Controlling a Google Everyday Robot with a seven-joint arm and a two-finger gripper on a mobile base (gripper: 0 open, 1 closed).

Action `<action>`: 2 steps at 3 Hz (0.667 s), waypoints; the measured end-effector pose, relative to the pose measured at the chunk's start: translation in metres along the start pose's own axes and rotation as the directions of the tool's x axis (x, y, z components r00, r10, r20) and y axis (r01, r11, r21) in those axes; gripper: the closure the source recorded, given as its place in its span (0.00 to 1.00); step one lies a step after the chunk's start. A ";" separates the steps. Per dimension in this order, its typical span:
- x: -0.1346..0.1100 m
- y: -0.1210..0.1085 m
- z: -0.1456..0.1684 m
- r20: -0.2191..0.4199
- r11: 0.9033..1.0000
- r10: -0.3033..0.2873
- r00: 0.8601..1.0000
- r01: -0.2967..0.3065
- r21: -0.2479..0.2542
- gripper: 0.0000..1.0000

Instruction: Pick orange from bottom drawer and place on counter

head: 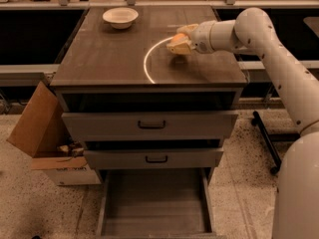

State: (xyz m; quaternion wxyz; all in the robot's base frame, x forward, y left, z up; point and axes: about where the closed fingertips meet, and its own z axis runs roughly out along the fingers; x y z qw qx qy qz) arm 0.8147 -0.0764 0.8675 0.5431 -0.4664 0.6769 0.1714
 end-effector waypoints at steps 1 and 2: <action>0.000 -0.001 0.000 -0.001 1.000 0.006 1.000 -0.006 -0.009 0.00; -0.013 0.004 -0.026 0.017 1.000 -0.018 1.000 0.018 -0.010 0.00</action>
Offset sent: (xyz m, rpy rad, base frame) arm -0.0360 -0.0300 0.0366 0.0014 -0.0398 0.0201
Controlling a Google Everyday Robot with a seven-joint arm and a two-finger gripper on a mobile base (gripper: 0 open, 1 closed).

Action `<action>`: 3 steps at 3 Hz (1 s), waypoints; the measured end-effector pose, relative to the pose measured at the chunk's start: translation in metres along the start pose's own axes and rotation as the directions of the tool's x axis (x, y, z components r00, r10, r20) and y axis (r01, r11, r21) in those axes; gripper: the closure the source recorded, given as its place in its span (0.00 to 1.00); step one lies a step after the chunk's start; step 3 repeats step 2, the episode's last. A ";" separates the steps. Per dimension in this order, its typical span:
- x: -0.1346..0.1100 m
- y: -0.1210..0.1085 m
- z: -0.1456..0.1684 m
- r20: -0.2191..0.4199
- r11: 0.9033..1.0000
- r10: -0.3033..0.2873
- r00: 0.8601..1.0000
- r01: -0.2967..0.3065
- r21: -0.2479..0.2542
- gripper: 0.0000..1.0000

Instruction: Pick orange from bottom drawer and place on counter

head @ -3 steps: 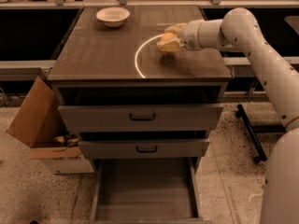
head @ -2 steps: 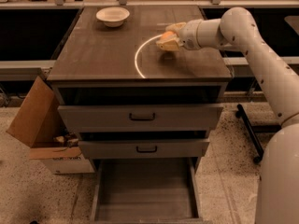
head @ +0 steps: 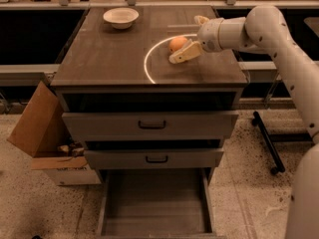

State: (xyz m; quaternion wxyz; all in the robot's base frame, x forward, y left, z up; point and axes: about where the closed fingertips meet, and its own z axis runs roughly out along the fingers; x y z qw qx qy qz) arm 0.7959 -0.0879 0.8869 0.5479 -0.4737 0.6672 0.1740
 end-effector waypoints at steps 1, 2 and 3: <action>-0.018 0.006 -0.044 0.018 0.999 -0.032 0.999 0.031 0.034 0.00; -0.028 0.020 -0.083 0.024 0.998 -0.063 0.998 0.062 0.031 0.00; -0.028 0.020 -0.083 0.024 0.998 -0.063 0.998 0.062 0.031 0.00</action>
Offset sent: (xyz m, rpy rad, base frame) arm -0.1074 -0.0705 0.0724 -0.0326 -0.1039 0.0107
